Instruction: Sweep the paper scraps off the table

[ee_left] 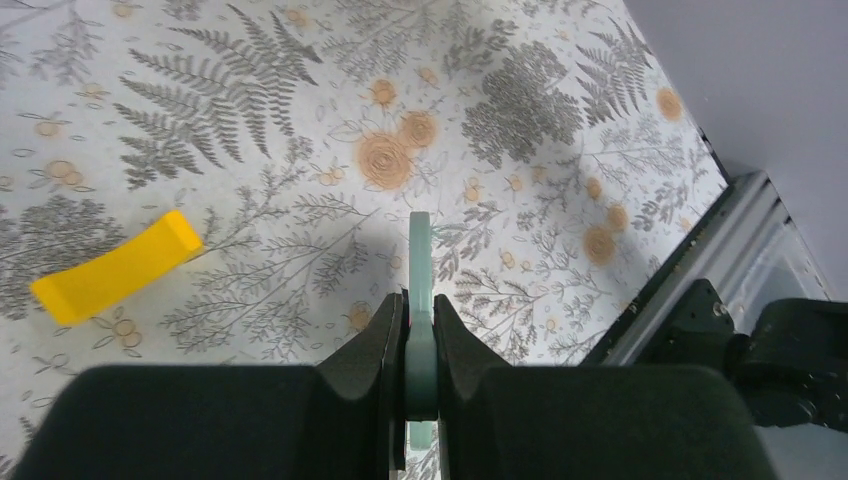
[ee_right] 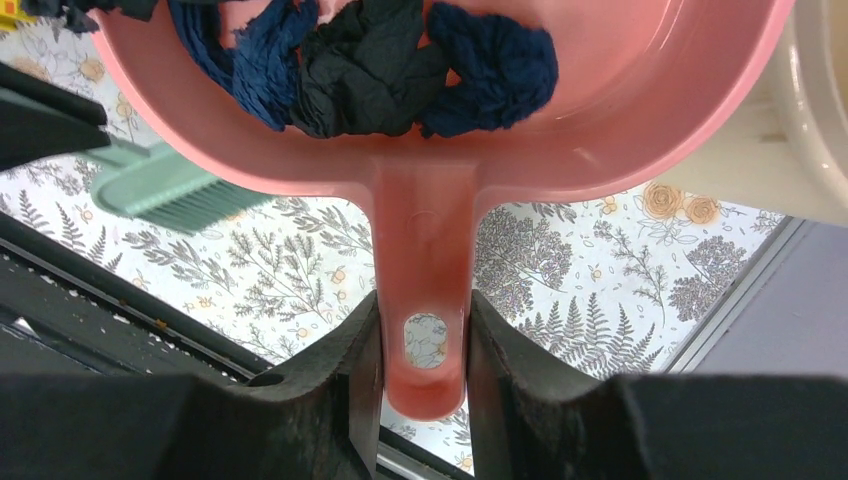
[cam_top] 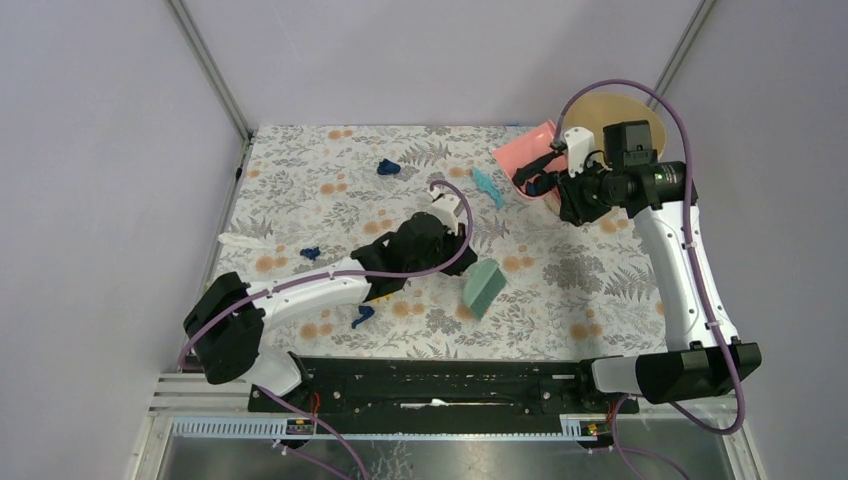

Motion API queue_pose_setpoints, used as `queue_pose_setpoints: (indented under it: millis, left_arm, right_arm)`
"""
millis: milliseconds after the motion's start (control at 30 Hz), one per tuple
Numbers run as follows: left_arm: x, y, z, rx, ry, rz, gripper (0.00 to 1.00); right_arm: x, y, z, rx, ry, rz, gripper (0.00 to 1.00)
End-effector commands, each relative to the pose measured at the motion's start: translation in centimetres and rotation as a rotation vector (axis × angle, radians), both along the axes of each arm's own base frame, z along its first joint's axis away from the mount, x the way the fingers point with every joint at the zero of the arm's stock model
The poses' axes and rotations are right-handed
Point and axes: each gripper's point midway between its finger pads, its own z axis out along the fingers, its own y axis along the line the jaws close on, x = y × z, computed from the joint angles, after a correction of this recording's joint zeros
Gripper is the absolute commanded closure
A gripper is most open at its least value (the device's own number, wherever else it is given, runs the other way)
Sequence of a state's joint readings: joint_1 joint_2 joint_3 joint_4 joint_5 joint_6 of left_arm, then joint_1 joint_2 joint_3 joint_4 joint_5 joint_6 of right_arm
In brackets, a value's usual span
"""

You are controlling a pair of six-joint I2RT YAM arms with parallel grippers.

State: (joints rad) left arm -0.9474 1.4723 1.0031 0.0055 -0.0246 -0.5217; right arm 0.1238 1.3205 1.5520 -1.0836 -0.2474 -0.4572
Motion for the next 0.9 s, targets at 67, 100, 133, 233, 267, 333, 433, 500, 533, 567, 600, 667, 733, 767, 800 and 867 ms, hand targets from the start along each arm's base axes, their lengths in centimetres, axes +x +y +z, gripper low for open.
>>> queue_pose_setpoints:
  millis: [67,100,133,233,267,333,433,500,533,567,600,667,733,767,800,867]
  left_arm:
    - [-1.7,-2.2,3.0,-0.154,-0.031,-0.134,1.0]
    - [-1.8,-2.2,2.9,-0.143,-0.021,-0.14,1.0]
    - [-1.8,-2.2,2.9,-0.139,-0.02,-0.14,1.0]
    - [-2.0,-2.0,3.3,-0.142,-0.019,-0.141,1.0]
    - [-2.1,-2.0,3.3,-0.143,-0.018,-0.145,1.0]
    - [-2.4,-2.1,3.5,-0.149,-0.013,-0.16,1.0]
    - [-2.7,-2.2,3.6,-0.153,-0.005,-0.176,1.0]
    - [-2.7,-2.1,3.6,-0.151,-0.004,-0.175,1.0]
    - [-2.8,-2.1,3.7,-0.151,-0.004,-0.176,1.0]
    - [-2.8,-2.1,3.6,-0.15,-0.002,-0.179,1.0]
    - [-2.9,-2.1,3.7,-0.152,0.001,-0.179,1.0]
    - [-3.1,-2.2,3.8,-0.163,0.011,-0.186,1.0]
    - [-3.5,-2.4,4.0,-0.179,0.024,-0.207,1.0]
    - [-3.7,-2.6,4.0,-0.184,0.03,-0.218,1.0]
    - [-3.9,-2.7,4.0,-0.187,0.034,-0.226,1.0]
    - [-3.9,-2.7,4.1,-0.189,0.036,-0.23,1.0]
  right_arm:
    - [2.0,-1.2,2.2,-0.05,-0.044,-0.095,1.0]
    - [2.4,-1.7,2.6,-0.073,-0.058,-0.114,1.0]
    - [2.8,-2.2,2.8,-0.095,-0.066,-0.132,1.0]
    - [3.7,-3.8,3.7,-0.168,-0.092,-0.181,1.0]
    - [3.9,-4.5,4.0,-0.201,-0.101,-0.197,1.0]
    - [4.4,-5.8,5.0,-0.252,-0.127,-0.227,1.0]
    - [5.1,-8.2,6.4,-0.336,-0.158,-0.278,1.0]
    - [5.5,-10.1,7.4,-0.397,-0.173,-0.312,1.0]
    - [5.6,-11.1,7.9,-0.429,-0.179,-0.33,1.0]
    - [5.7,-12.1,8.1,-0.457,-0.178,-0.345,1.0]
    - [5.9,-12.9,8.4,-0.479,-0.177,-0.356,1.0]
    - [5.9,-15.4,8.9,-0.51,-0.153,-0.401,1.0]
    - [6.1,-16.6,9.7,-0.531,-0.14,-0.412,1.0]
    - [6.2,-17.2,10.0,-0.555,-0.127,-0.414,1.0]
    - [6.3,-17.7,10.2,-0.586,-0.113,-0.401,1.0]
    - [6.7,-18.6,10.9,-0.652,-0.104,-0.388,1.0]
